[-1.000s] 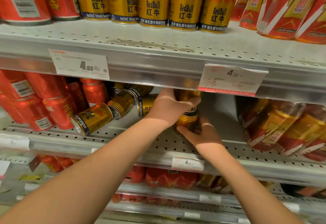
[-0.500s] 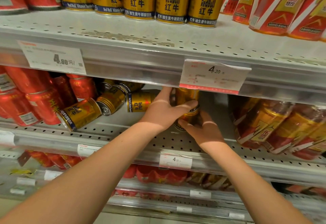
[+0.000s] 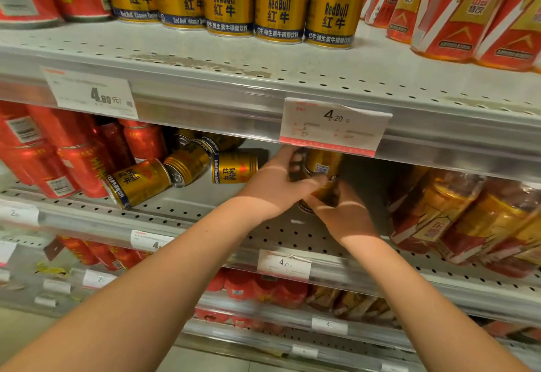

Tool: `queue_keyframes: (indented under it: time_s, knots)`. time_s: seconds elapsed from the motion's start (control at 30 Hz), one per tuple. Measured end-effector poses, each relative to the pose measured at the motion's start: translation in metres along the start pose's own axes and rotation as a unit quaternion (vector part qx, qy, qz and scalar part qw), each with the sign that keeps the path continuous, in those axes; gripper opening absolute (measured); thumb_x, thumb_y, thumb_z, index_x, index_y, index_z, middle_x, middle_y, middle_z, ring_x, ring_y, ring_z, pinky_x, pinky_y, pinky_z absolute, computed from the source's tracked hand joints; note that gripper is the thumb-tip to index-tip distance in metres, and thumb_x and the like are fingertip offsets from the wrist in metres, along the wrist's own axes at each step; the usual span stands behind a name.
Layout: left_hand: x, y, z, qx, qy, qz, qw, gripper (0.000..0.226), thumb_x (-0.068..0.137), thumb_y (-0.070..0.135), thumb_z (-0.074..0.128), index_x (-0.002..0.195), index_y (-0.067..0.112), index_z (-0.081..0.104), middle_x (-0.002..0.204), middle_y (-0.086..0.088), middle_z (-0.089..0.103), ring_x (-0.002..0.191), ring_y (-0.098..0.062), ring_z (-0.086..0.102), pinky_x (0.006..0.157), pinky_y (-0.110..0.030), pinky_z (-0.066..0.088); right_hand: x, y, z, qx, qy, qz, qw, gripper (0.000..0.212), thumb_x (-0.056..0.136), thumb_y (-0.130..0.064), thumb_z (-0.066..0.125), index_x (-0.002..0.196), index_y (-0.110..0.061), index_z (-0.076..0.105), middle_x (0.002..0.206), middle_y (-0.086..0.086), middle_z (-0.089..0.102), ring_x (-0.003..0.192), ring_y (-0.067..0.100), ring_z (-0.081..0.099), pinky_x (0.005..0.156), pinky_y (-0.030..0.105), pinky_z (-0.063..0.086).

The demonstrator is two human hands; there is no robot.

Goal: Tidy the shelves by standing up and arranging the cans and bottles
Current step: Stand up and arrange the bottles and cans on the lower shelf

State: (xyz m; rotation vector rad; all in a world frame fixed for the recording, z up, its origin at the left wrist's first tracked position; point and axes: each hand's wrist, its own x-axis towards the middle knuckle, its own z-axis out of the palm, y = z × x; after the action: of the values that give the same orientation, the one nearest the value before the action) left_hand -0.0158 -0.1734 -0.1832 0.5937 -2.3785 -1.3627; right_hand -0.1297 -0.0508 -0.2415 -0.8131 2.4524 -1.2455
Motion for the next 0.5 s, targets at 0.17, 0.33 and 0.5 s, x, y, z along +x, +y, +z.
queue_keyframes:
  time_s: [0.17,0.33,0.5]
  knots:
    - [-0.049,-0.029,-0.046,0.041,0.110,0.003,0.993,0.047,0.090,0.031,0.075,0.131,0.034,0.053,0.117,0.021,0.060,0.110,0.008,0.058,0.101,-0.015,0.045,0.001,-0.002,-0.015,-0.014,-0.024,0.009,1.000,0.056,0.087,-0.052,0.070,0.135,-0.033,0.047,0.127,-0.004,0.059,0.109,0.019,0.056,0.095,0.036,0.041]
    - [-0.091,-0.046,-0.109,0.199,0.204,-0.002,0.959,0.036,0.094,0.032,0.069,0.128,0.028,0.059,0.122,0.011,0.064,0.109,-0.003,0.059,0.091,-0.021,0.043,-0.056,-0.011,-0.013,-0.182,0.031,0.030,0.982,0.072,0.084,-0.056,0.069,0.143,-0.027,0.040,0.136,0.005,0.054,0.103,0.024,0.058,0.090,0.037,0.048]
    - [-0.101,-0.070,-0.165,0.392,0.201,-0.038,0.897,0.055,0.092,0.049,0.064,0.137,0.020,0.052,0.127,-0.006,0.057,0.117,-0.030,0.054,0.093,-0.041,0.048,-0.094,-0.051,0.026,-0.180,0.075,-0.111,0.975,0.028,0.088,-0.049,0.062,0.076,-0.027,0.049,0.062,-0.006,0.056,0.056,0.011,0.053,0.045,0.021,0.036]
